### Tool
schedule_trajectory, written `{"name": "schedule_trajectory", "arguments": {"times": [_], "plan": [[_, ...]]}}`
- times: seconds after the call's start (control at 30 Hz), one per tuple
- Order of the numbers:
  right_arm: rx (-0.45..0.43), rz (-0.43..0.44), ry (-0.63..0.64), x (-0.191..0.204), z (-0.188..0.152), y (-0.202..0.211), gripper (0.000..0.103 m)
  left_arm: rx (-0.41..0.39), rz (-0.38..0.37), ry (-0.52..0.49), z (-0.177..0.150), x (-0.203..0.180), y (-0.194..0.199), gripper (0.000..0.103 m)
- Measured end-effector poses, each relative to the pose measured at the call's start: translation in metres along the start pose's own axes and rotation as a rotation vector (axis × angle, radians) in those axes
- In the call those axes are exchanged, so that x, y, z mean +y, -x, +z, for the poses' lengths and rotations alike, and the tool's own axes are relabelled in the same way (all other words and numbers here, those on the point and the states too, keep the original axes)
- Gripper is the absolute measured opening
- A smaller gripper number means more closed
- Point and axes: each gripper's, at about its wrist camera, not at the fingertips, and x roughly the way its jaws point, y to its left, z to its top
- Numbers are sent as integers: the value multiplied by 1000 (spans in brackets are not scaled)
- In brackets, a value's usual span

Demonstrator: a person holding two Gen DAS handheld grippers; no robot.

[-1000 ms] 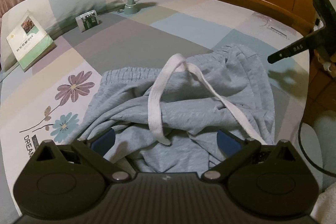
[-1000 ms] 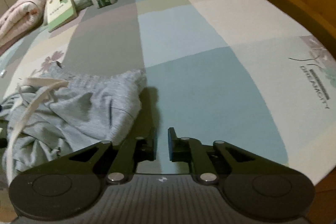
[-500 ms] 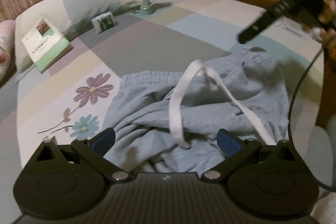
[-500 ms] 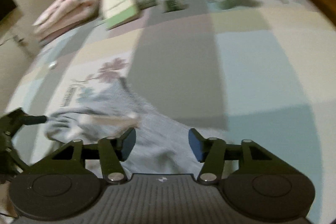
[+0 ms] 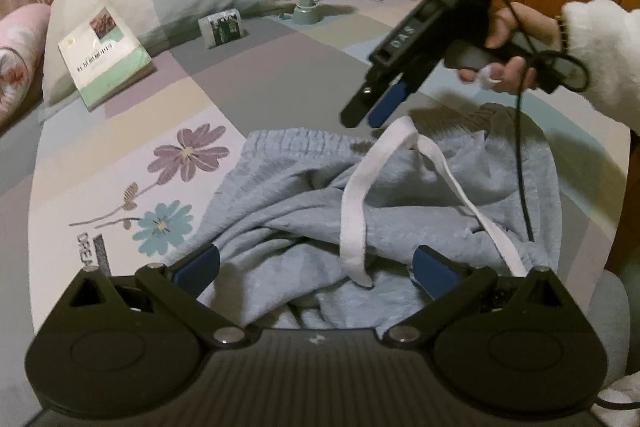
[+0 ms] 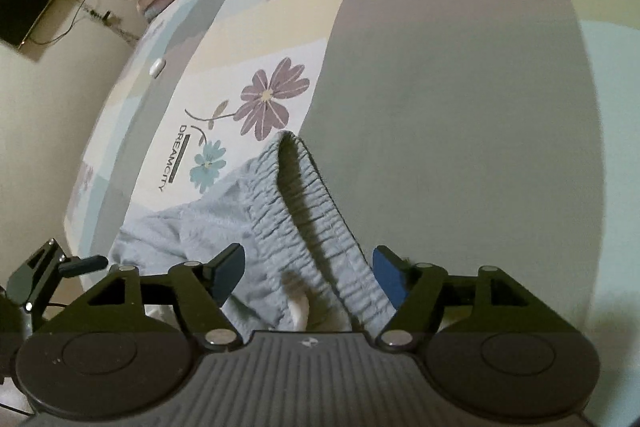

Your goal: Fold clothes

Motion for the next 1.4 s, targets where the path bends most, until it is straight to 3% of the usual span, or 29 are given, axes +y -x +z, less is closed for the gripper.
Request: {"name": "schedule_trajectory", "arguments": {"times": [0.17, 0.37, 0.47, 0.6, 0.77, 1.03, 1.17, 1.23, 1.3, 1.37, 1.4], "plan": [[33, 25, 4, -12, 0, -19, 83, 14, -8, 34, -5, 0, -6, 102], [37, 124, -11, -11, 1, -31, 88, 20, -15, 57, -6, 1, -9, 102], [58, 163, 0, -15, -11, -23, 87, 16, -18, 61, -9, 3, -8, 102], [66, 210, -75, -34, -24, -12, 86, 21, -19, 75, -11, 6, -11, 102], [52, 250, -85, -24, -11, -29, 97, 20, -14, 69, -10, 4, -12, 102], [44, 295, -67, -6, 13, -58, 100, 28, 1, 72, -11, 2, -12, 102], [8, 281, -31, -8, 5, -55, 89, 31, 4, 75, -12, 3, -14, 102], [2, 258, -52, -14, 4, -53, 73, 33, 7, 77, -12, 3, -14, 102], [1, 216, -75, -20, 3, -51, 38, 34, 8, 77, -13, 3, -14, 102], [-6, 179, -88, -22, 0, -51, 27, 35, 8, 77, -13, 3, -14, 102], [-12, 169, -90, -21, -1, -51, 28, 35, 9, 78, -13, 3, -14, 102]]}}
